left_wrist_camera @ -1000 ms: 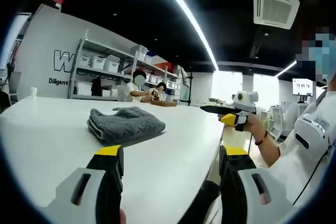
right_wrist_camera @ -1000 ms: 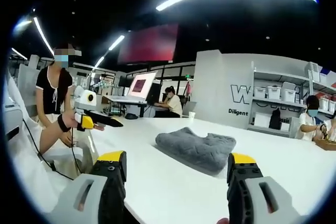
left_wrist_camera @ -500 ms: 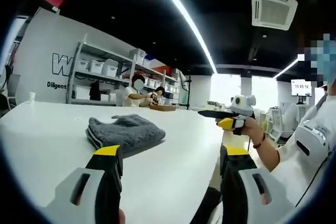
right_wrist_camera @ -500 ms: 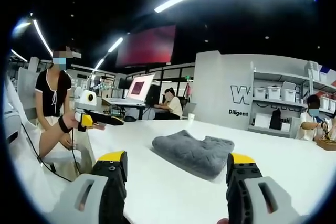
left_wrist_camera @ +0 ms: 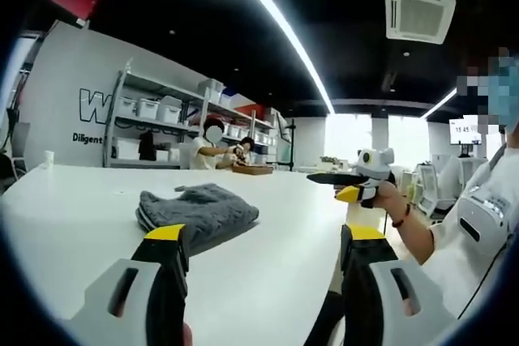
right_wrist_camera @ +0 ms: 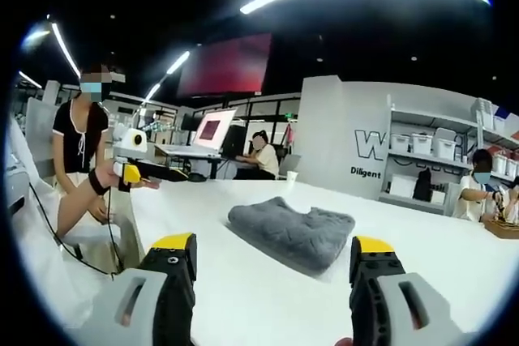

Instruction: Open the folded towel by lifting each exposed corner and separating the folded layers until the towel lies flat within the target outline without major curled edges

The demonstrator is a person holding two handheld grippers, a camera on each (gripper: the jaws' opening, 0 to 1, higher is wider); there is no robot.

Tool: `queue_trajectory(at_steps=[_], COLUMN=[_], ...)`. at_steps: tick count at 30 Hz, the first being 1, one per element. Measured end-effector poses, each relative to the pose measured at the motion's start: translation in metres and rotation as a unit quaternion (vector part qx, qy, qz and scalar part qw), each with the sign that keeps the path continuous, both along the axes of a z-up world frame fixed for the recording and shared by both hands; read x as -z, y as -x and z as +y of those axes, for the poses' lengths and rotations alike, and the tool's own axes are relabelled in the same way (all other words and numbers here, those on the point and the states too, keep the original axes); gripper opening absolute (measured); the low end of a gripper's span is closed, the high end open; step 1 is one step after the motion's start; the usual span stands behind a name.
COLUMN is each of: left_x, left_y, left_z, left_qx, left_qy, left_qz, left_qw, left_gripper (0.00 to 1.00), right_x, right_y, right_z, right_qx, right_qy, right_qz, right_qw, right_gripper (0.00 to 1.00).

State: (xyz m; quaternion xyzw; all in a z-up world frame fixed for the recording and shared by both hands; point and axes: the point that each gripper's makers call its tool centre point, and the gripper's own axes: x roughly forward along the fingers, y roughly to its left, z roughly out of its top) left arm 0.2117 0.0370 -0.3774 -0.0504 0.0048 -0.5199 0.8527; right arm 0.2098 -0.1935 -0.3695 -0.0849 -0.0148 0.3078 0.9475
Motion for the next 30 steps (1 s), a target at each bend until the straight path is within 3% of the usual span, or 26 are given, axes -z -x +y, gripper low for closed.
queue_trajectory(at_steps=[18,23,30], left_x=[-0.007,-0.012,-0.017], left_y=[-0.004,-0.003,-0.008], left_z=[-0.008,-0.01,-0.012], left_qx=[0.008,0.011,0.01], left_qy=[-0.019,-0.021,-0.022], left_qz=[-0.008,-0.018,-0.018], left_qw=[0.9998,0.9996,0.9995], left_gripper=[0.75,0.76,0.75], right_x=[-0.009,-0.015,-0.016], right_y=[-0.005,-0.003,-0.007], right_z=[0.012,0.022,0.022], right_qx=[-0.015,-0.045,-0.045], right_qy=[0.018,-0.003,0.002], right_qz=[-0.005,-0.008,-0.007], right_qw=[0.9997,0.9989,0.999], right_gripper=[0.76,0.77,0.77])
